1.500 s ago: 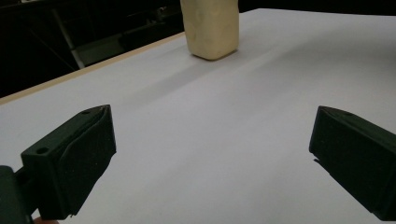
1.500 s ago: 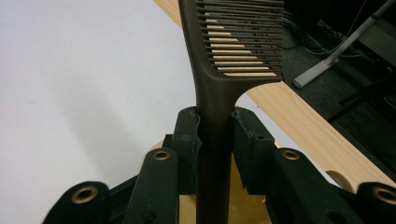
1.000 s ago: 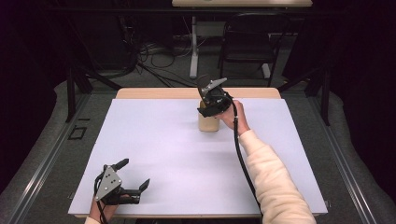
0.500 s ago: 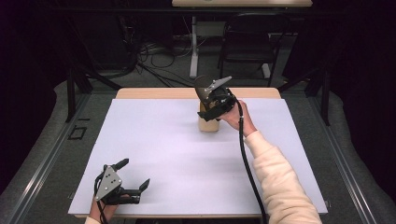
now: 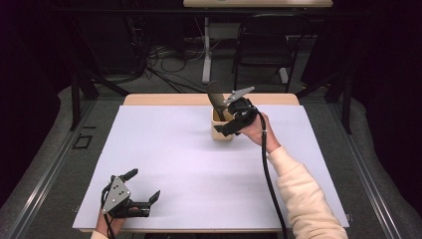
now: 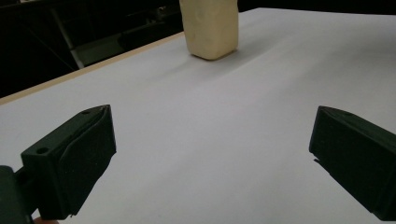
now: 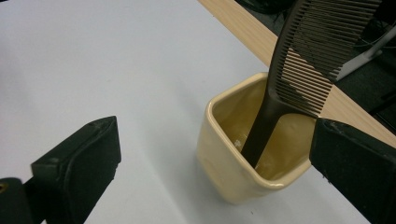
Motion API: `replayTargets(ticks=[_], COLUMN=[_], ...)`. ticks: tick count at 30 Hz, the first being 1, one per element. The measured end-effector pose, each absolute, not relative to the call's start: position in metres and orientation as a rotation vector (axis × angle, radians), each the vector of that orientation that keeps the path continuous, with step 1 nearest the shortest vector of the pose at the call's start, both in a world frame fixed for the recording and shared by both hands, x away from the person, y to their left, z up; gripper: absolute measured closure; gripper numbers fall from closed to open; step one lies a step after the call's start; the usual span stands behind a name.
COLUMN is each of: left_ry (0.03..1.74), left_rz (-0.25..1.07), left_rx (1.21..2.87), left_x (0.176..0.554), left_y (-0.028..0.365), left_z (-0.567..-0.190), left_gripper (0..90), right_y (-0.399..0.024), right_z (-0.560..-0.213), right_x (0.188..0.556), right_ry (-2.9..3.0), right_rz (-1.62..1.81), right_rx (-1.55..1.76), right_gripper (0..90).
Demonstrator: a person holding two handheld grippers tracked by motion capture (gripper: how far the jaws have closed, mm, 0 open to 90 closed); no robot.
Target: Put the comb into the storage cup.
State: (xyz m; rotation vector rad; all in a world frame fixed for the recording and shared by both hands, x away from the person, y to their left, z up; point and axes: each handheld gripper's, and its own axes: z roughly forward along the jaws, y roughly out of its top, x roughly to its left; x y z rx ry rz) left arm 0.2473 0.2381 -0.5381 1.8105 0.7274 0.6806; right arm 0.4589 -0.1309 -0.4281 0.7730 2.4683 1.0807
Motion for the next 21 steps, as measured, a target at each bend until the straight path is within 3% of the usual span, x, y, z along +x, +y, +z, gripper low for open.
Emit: replayTargets(ticks=[21], left_ry=[0.724], left_rz=[0.676], left_rx=[1.812], left_x=[0.247], left_y=[0.238], left_z=[-0.538], left_gripper=[0.4], right_y=[-0.159], right_z=[-0.447], right_x=[0.423], right_ry=[2.486], right_rz=[1.111], right_rx=[0.782], right_gripper=[0.0])
